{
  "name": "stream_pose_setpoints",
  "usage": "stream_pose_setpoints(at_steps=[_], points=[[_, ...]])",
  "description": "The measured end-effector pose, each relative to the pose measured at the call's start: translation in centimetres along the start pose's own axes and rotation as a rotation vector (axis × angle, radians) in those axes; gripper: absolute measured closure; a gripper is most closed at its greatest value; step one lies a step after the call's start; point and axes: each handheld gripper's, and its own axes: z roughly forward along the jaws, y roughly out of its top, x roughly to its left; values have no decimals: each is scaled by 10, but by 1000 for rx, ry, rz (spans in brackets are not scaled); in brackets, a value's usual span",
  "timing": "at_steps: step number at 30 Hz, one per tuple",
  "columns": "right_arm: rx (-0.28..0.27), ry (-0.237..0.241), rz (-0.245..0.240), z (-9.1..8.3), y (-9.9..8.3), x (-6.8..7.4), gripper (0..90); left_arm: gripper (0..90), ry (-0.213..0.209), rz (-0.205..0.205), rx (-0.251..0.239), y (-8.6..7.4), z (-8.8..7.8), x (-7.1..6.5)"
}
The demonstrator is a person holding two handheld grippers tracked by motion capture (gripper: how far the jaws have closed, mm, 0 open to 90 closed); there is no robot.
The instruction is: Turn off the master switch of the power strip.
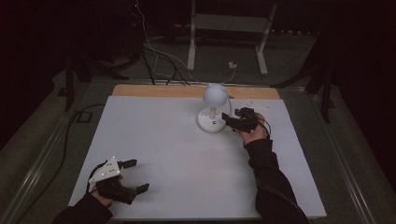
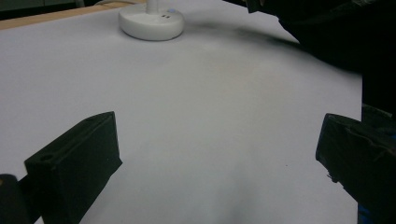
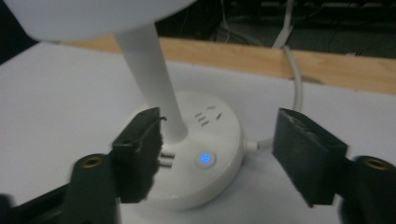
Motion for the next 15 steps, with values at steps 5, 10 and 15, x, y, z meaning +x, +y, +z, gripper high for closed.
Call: stream_pose_setpoints(at_steps=[5,10,15], points=[[-11,-21,16,1,1,1,440,3,0,-2,1,0,0,0],[-4,-24,18,5,1,1,552,3,-1,-5,0,0,0,0],[18,-39,13,10,-1,2,637,3,-1,-4,1,0,0,1]])
